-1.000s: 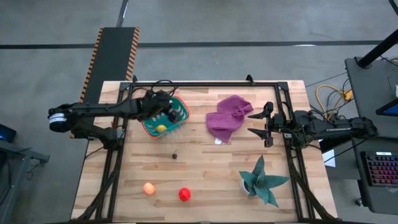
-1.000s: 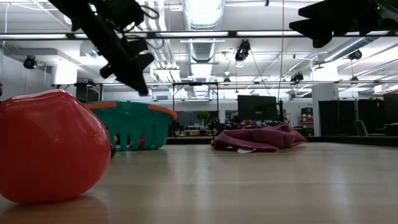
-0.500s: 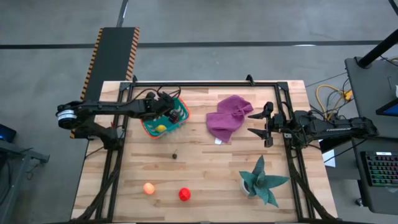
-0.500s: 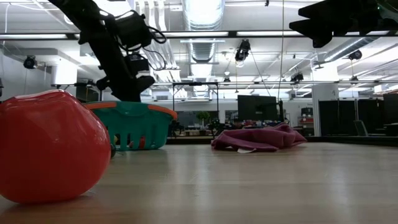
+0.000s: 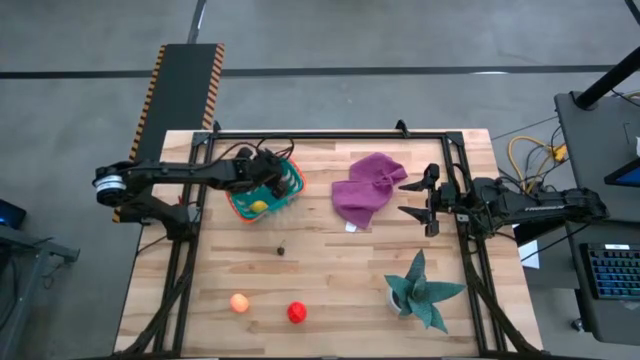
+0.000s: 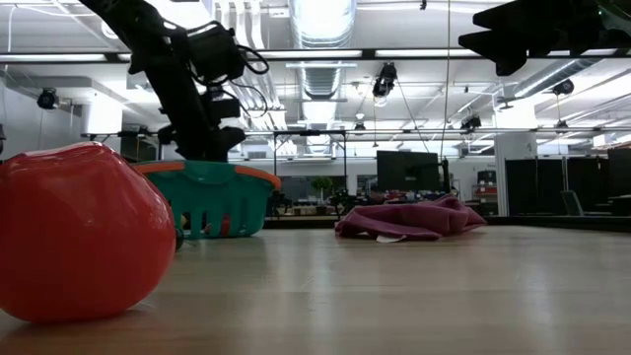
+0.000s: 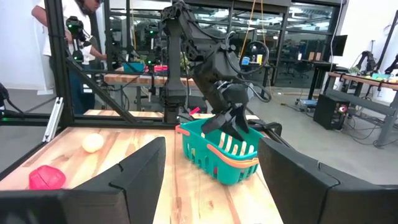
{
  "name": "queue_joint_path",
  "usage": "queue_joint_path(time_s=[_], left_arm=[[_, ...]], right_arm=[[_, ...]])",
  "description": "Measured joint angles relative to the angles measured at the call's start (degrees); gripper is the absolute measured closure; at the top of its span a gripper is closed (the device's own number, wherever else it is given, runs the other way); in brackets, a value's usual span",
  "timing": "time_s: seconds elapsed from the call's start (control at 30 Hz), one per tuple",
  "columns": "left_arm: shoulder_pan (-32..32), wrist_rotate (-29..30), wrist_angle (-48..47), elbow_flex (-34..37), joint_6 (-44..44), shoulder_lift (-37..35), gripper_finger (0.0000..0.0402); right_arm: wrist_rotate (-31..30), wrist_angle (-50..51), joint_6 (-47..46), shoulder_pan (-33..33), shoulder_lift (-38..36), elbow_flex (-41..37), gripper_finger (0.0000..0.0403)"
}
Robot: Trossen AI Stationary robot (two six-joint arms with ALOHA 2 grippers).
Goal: Pick and placing Produce into tupperware
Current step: Put the black cherry into the blue basket
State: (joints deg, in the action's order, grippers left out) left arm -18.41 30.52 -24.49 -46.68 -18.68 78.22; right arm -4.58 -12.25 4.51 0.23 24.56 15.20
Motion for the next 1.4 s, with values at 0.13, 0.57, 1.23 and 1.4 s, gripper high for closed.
queue_joint_path(time_s=[0.13, 0.57, 1.23, 1.4], left_arm=[[0.05, -0.36, 3.79, -0.44, 0.05, -1.04, 0.0173], [6.08, -32.06, 28.02, -0.22, 17.44, -10.19, 0.0148], [29.73, -28.87, 23.84, 0.20, 20.39, -14.52, 0.0148], [34.01, -24.43, 17.21, 0.22, 13.24, -13.87, 0.0148]], right_arm=[[0.00, 0.02, 0.00, 0.00, 0.02, 0.00, 0.0156], [0.00, 0.09, 0.00, 0.00, 0.00, 0.01, 0.0156], [0.00, 0.44, 0.00, 0.00, 0.00, 0.02, 0.0156], [0.00, 0.46, -0.02, 0.00, 0.02, 0.00, 0.0156]])
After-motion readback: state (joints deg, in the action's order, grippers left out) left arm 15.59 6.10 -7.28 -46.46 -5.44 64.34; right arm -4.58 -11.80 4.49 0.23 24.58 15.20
